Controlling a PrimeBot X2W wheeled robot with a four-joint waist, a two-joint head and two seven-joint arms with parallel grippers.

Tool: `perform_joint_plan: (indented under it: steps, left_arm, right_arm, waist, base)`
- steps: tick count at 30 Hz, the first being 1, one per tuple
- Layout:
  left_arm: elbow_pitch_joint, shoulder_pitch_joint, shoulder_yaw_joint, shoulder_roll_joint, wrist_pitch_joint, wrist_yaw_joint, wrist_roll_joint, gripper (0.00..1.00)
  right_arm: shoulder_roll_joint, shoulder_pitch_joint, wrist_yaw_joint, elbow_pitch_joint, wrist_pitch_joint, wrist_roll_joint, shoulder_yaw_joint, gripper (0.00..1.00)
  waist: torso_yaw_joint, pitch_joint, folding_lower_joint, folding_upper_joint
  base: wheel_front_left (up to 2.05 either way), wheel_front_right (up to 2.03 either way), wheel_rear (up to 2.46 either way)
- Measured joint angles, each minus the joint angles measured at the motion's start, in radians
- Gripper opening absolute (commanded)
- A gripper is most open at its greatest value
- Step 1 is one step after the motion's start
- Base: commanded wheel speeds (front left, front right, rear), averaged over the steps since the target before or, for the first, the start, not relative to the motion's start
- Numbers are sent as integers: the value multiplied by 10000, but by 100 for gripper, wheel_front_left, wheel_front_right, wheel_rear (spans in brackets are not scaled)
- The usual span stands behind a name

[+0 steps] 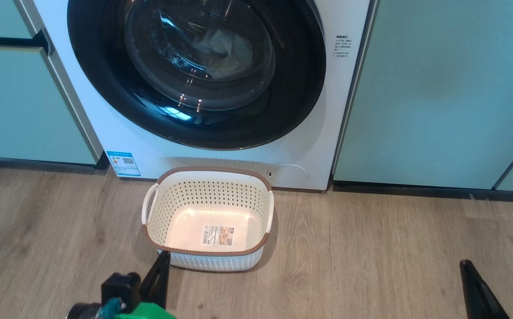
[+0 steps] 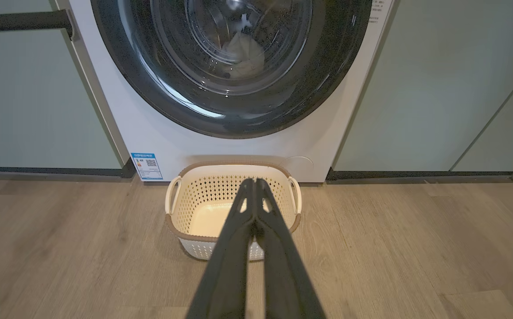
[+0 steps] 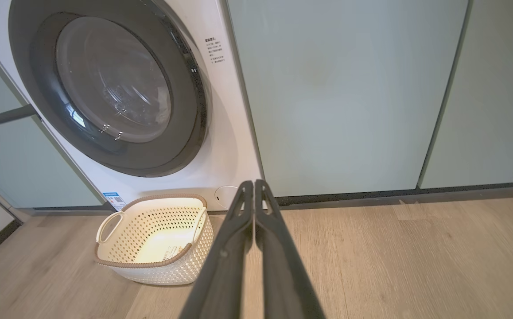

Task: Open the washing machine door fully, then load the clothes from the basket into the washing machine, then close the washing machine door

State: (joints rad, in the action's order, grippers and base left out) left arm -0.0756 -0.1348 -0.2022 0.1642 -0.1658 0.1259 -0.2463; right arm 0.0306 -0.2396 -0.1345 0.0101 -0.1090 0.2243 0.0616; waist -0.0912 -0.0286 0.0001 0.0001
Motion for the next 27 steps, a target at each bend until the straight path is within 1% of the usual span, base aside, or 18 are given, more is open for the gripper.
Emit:
perform_joint_plan:
  steps: [17, 27]
  left_arm:
    - [-282, 108, 150, -59, 336, -276, -1868, 0]
    - [-416, 209, 387, -148, 512, -533, -3009, 0]
  right_arm:
    - [2, 95, 0, -359, 140, 1929, -27, 0]
    - [10, 431, 0, -575, 261, 3108, -40, 0]
  waist:
    - [121, 39, 0, 0]
    - [196, 64, 0, 0]
  base:
    - [0, 0, 0]
    - [0, 0, 0]
